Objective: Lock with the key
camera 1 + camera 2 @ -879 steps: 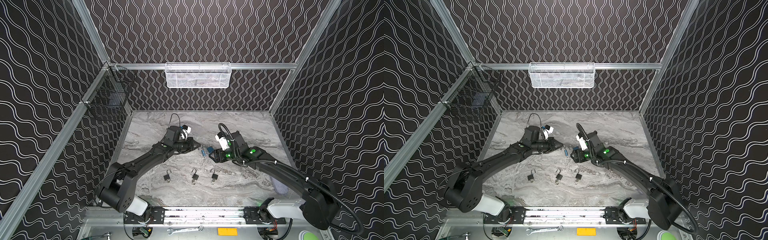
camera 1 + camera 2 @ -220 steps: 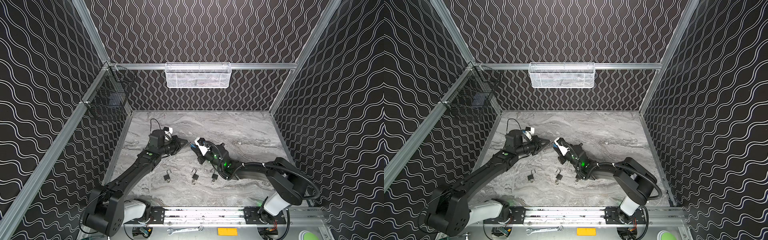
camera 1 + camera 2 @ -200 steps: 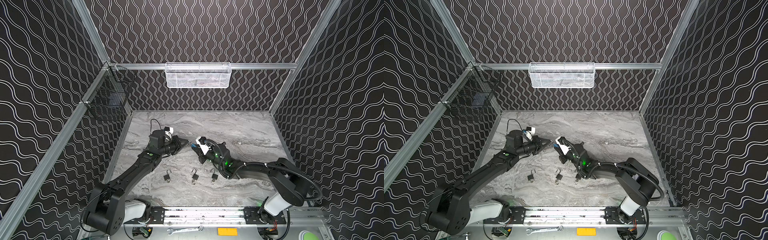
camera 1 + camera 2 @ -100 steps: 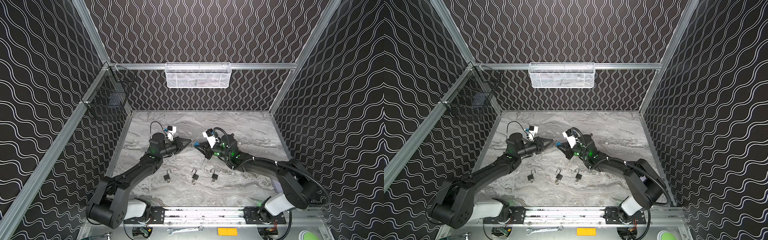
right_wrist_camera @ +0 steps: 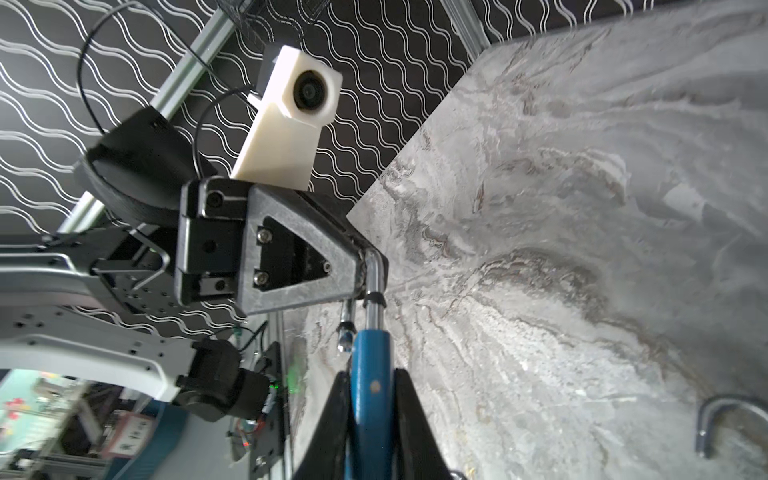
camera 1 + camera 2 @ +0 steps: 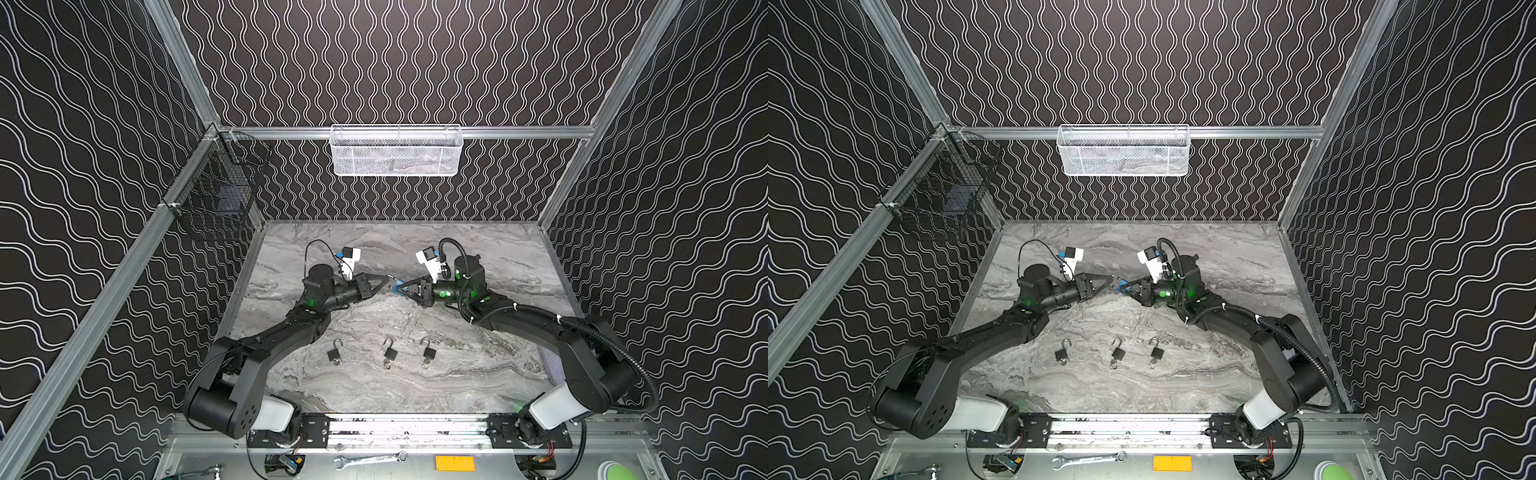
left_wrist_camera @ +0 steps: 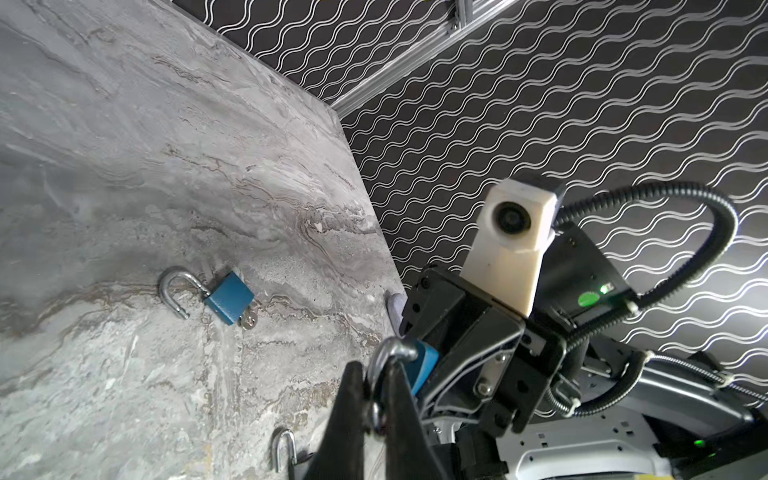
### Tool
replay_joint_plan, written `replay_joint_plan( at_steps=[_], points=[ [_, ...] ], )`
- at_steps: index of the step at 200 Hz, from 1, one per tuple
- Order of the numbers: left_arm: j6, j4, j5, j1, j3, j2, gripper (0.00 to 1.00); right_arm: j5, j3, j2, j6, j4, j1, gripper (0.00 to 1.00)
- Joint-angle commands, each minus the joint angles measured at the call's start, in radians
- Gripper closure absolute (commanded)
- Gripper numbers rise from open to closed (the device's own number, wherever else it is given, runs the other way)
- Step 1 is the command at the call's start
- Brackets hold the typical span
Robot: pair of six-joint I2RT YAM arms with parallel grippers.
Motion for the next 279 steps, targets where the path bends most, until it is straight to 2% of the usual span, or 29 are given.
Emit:
replay_joint_plan(
  at_steps=[1,42,68,131,189,236,279],
  points=[
    [0.060,-0.021,-0.085,-0.001,0.004,0.039,1.00,-0.130,0.022,0.001,0.110,0.106,-0.014,0.99],
    [-0.010,0.104,-0.061,-0.012,-0.001,0.109,1.00,-0.163,0.020,0.023,0.186,0.151,-0.036,1.00],
    [-0.013,0.107,-0.061,-0.030,0.015,0.133,1.00,-0.166,0.023,0.030,0.211,0.132,-0.043,1.00],
    [-0.031,0.124,-0.052,-0.063,0.042,0.171,1.00,-0.139,0.023,0.028,0.179,0.083,-0.044,1.00],
    [-0.026,0.120,-0.048,-0.076,0.046,0.173,1.00,-0.142,0.026,0.047,0.203,0.115,-0.046,1.00],
    [-0.015,0.104,-0.060,-0.075,0.030,0.158,1.00,-0.155,0.024,0.049,0.233,0.129,-0.066,1.00],
    [-0.006,0.095,-0.070,-0.076,0.027,0.142,1.00,-0.195,0.008,0.069,0.333,0.221,-0.086,1.00]
  ],
)
